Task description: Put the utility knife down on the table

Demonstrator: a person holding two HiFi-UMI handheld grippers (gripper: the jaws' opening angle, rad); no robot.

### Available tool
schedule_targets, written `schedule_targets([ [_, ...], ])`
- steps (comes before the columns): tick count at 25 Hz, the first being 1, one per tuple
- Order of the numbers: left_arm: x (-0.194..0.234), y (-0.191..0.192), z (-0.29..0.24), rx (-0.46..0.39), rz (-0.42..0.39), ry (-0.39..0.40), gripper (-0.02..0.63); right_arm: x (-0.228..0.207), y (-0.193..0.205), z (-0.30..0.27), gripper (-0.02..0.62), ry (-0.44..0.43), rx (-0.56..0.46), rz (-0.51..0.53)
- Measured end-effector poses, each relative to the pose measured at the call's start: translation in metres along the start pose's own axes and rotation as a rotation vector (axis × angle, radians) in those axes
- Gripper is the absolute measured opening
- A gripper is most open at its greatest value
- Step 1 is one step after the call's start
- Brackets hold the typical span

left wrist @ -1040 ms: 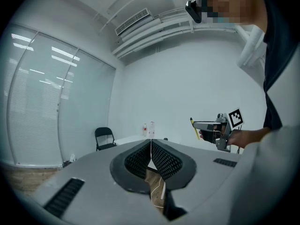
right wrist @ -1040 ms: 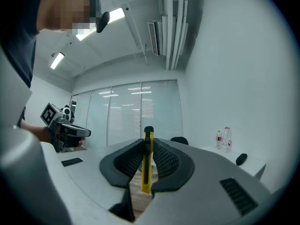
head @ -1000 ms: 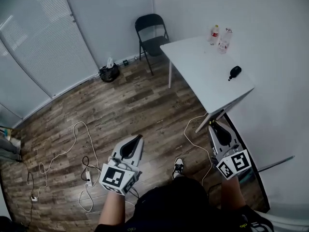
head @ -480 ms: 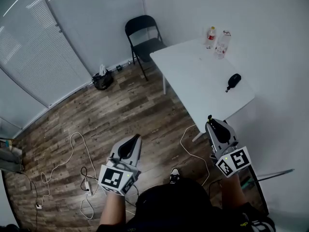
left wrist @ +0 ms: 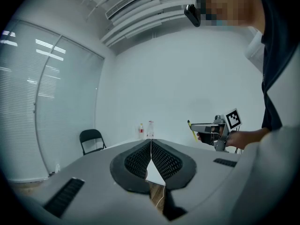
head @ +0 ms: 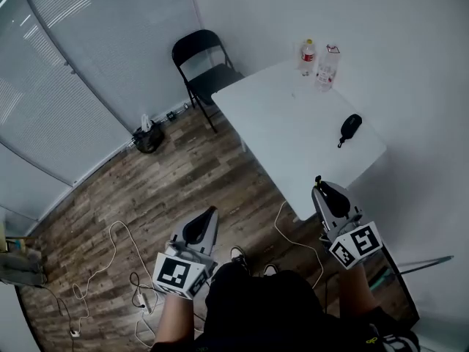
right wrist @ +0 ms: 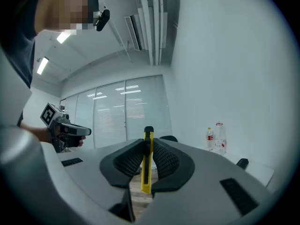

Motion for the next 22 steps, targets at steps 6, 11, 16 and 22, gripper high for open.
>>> schedule_targets([
  [6,0.04,0.012,-0.062,0.04,-0.015,0.098,0.023,-0.027,0.016,-0.04,0.075,0.082,0.022,-0.001],
  [11,0.097,0.014,-0.118,0.028,-0.013,0.177,0.023,-0.043,0.023,-0.109,0.075,0.136,0.023,0.013],
  [16,0.164,0.008,-0.167,0.038,-0.011,0.243,0.023,-0.052,0.023,-0.178,0.075,0.194,0.047,0.045],
  [22,0.222,0.006,-0.201,0.018,0.012,0.304,0.023,-0.057,0.036,-0.225,0.075,0.279,0.093,0.055],
])
Point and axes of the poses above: the fingertips, and each gripper's own axes: z backward along the fingers, x to its left, y out of its underside, the point moved 2 cm from there along z, backward along the fingers, and after that the axes turned 7 degrees about -x, right-handed, at the moved point
